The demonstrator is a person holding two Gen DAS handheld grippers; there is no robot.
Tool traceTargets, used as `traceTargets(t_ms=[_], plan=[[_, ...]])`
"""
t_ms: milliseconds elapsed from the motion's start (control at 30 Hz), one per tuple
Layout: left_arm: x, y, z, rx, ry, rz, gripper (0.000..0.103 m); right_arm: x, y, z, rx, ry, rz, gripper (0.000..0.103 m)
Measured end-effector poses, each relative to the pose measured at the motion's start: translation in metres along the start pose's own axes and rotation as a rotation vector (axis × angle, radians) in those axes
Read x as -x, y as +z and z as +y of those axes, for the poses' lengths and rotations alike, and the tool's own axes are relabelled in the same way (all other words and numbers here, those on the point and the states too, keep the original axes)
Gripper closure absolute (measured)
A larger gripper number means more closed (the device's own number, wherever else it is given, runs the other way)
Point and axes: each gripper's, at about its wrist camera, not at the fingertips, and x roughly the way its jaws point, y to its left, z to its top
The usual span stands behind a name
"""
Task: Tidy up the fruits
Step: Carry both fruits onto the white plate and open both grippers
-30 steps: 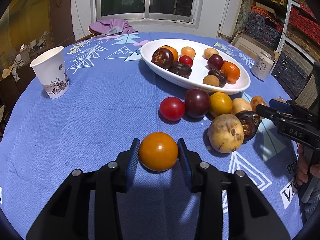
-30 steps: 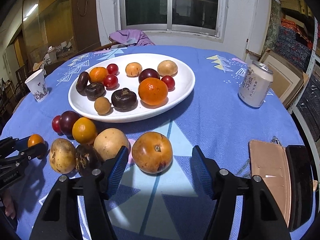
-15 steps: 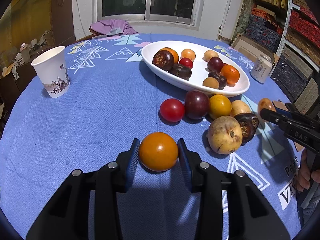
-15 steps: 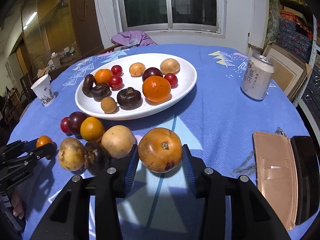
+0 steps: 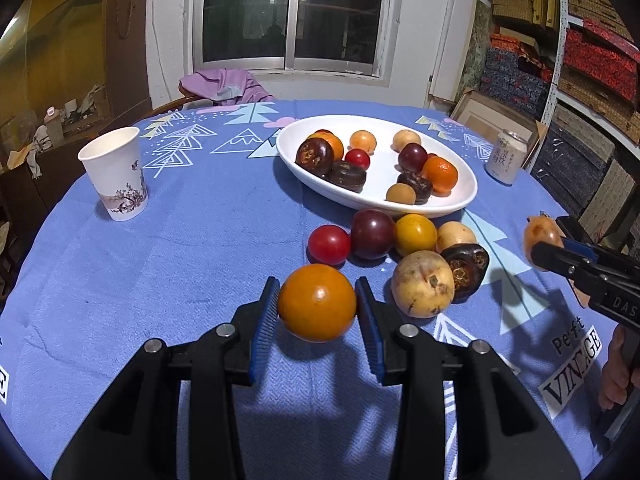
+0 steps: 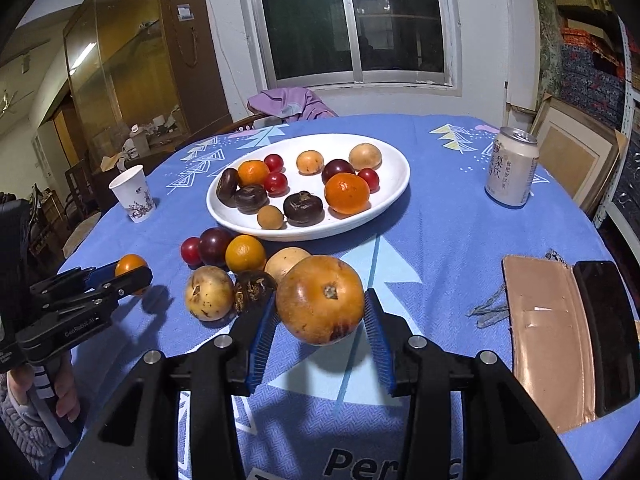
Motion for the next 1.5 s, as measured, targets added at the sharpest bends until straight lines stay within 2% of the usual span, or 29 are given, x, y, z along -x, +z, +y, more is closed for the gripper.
traceTargets(t_ms=[167,500,667,733,833,967,1133,1333,1500], plan=[[0.004,0.008,-0.005,-0.003,-0.005,-0.014,0.065,0.010,0.003,-0.005,-0.022,0.003,-0.031,0.059],[-0.026,0.079,-0.047,-0.057,-0.029,-0.033,0.065,0.017,0.011,-0.026,-0.089,0.011,-0.052,0.059],[-0.050,0.099,-0.060,-0.064,-0.037,-0.036,0.065,0.016,0.015,-0.036,-0.119,0.002,-0.056,0.059],[-0.057,0.102,-0.059,-0.044,-0.050,-0.034,0.065,0.015,0.020,-0.040,-0.122,0.004,-0.058,0.059],[-0.070,0.106,-0.058,-0.035,-0.061,-0.021,0.065,0.006,0.046,-0.043,-0.115,-0.025,-0.053,0.059],[-0.081,0.108,-0.058,-0.044,-0.068,-0.019,0.065,-0.020,0.106,-0.035,-0.078,-0.042,-0.048,0.059],[-0.098,0.109,-0.052,-0.041,-0.064,0.001,0.065,-0.090,0.159,-0.018,-0.071,0.011,0.068,0.059],[-0.115,0.109,-0.044,-0.034,-0.081,0.033,0.065,-0.158,0.167,0.000,-0.052,0.006,0.178,0.059],[-0.118,0.108,-0.046,-0.053,-0.085,0.033,0.065,-0.176,0.165,0.008,-0.008,-0.017,0.196,0.059]])
